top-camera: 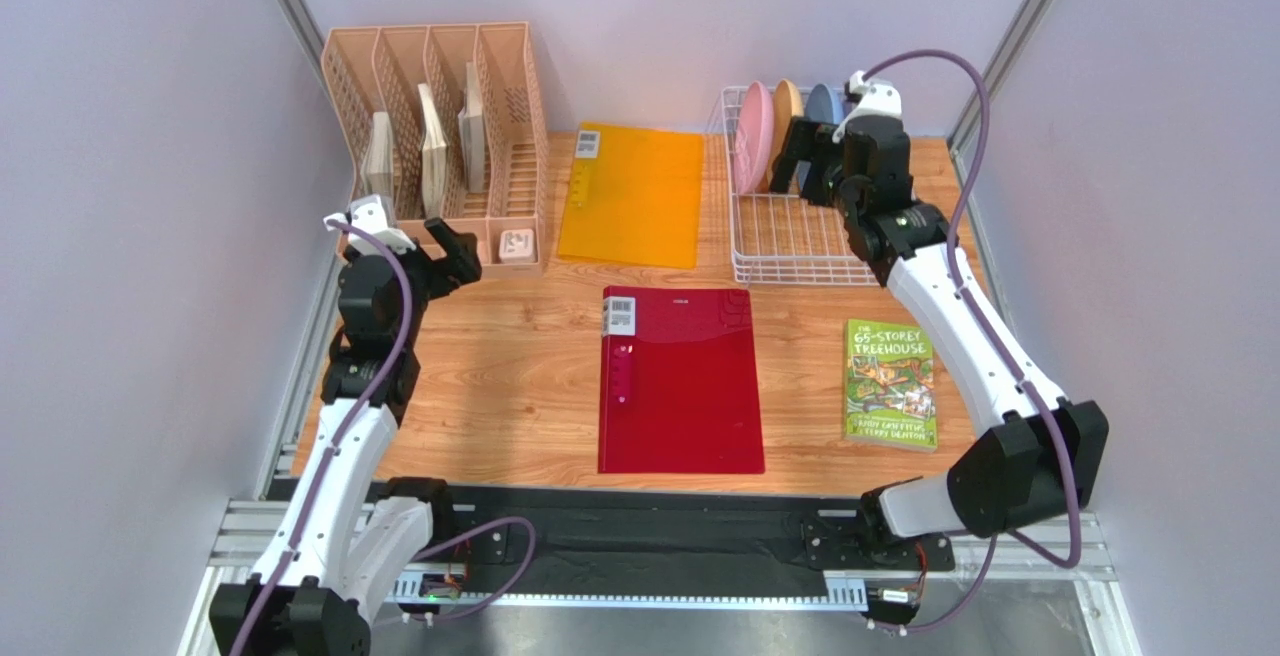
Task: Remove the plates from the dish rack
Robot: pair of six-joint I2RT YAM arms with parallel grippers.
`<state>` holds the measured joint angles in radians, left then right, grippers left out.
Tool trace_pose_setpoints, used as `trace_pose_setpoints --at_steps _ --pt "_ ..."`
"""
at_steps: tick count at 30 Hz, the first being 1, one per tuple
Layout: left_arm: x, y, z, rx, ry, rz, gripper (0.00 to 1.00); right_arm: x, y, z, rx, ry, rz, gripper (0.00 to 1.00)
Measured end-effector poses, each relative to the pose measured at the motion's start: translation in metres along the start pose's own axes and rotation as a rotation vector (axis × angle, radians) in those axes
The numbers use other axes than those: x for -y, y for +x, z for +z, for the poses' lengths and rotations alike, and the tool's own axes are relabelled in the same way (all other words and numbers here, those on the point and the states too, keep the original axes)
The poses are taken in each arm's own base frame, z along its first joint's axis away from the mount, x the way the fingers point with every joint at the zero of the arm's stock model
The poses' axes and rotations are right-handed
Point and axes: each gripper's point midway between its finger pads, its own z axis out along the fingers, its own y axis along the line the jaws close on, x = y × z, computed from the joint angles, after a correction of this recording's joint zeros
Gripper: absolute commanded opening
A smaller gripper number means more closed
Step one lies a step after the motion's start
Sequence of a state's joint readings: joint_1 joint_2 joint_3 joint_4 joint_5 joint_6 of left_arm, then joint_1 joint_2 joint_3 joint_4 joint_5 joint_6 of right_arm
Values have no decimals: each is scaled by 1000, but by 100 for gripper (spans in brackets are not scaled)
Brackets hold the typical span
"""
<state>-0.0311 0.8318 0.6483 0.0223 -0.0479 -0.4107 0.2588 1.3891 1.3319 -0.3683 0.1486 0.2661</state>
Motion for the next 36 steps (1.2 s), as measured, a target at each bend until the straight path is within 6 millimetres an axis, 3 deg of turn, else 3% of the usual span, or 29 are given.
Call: trace_pose_setpoints --at_steps 3,6,11,17,26,31,36 --pt "11 4 -9 22 87 11 100 -12 -24 5 45 -35 14 100" --pt "23 10 -10 5 158 10 100 -21 -34 12 68 -77 0 100" --pt "34 33 1 -92 233 6 100 -32 -46 64 47 -69 -62 100" --pt "41 44 14 -163 264 -11 100 -19 -40 122 -8 47 -159 99" --pt "68 46 20 -164 353 -34 100 -4 -26 183 -48 155 -264 87" --pt "76 64 24 -209 358 -26 100 -1 1 200 -100 178 -310 82" --pt "75 78 30 -244 337 -23 100 -5 14 205 -120 189 -350 67"
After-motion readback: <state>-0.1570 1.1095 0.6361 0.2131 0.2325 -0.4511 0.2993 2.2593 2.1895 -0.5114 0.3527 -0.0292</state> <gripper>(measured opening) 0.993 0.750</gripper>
